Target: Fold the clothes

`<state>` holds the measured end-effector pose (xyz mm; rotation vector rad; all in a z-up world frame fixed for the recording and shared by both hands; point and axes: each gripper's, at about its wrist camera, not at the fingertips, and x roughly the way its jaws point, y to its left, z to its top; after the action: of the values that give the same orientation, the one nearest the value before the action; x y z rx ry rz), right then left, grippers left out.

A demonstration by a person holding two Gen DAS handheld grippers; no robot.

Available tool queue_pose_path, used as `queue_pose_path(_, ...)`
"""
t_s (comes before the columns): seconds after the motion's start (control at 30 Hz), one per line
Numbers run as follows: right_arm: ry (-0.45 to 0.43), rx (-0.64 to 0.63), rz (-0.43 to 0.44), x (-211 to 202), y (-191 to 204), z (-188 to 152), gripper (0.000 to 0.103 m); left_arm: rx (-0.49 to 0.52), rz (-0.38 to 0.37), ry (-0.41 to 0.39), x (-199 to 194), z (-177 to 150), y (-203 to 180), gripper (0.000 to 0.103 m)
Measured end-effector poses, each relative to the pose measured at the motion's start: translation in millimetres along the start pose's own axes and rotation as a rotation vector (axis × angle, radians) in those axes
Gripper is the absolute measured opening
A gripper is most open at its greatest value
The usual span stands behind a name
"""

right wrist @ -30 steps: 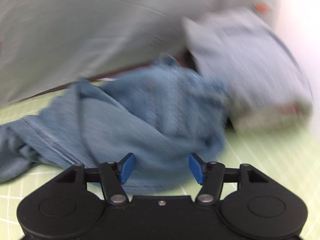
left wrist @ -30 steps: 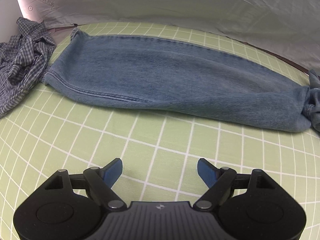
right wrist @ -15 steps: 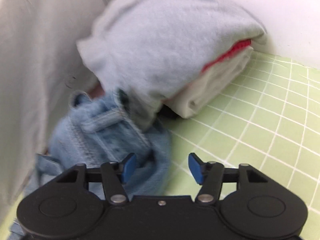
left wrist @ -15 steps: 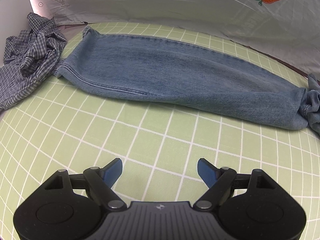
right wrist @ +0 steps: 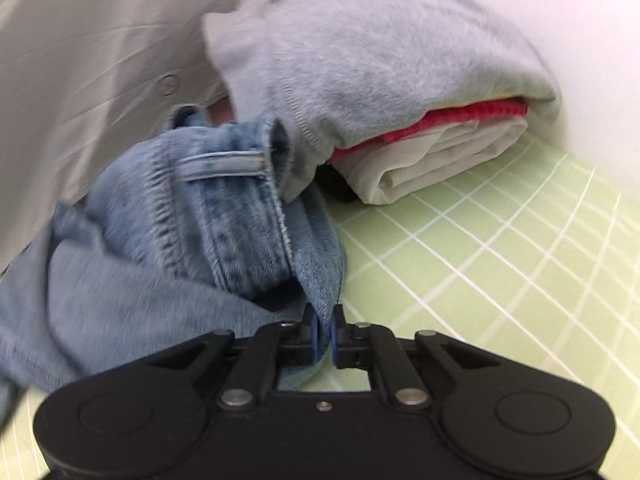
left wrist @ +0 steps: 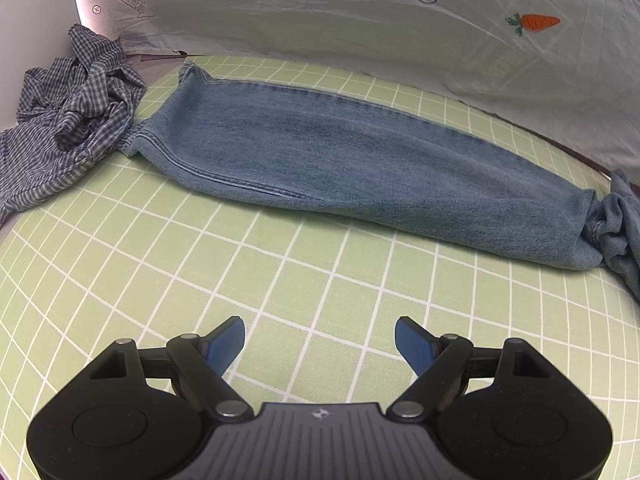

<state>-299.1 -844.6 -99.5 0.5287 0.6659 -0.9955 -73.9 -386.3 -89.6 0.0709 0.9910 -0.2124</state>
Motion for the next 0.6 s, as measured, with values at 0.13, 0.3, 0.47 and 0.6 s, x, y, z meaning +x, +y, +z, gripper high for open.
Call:
queue_pose_path(0.13, -0.039, -0.065, 0.078, -59.2, 11.6, -15.4, 0.006, -0.012, -0.017, -0.018, -11.4, -4.5, 8.8, 0.083)
queue_pose_path(0.3, 0.044, -0.072, 0.169, -88.5, 28.8, -53.9, 0.006, 0.005, -0.046, -0.026, -26.7, -17.1, 21.2, 0.083)
queue_pose_path(0.47, 0.101, 0.037, 0.303, -111.5, 43.8, -73.9, 0.006, 0.021, -0.055, -0.018, -38.3, -32.1, 45.7, 0.083)
queue_pose_path(0.6, 0.144, -0.001, 0.447, -125.9, 81.0, -89.0, 0.006, 0.013, -0.055, -0.006, -43.1, -40.3, 65.8, 0.083)
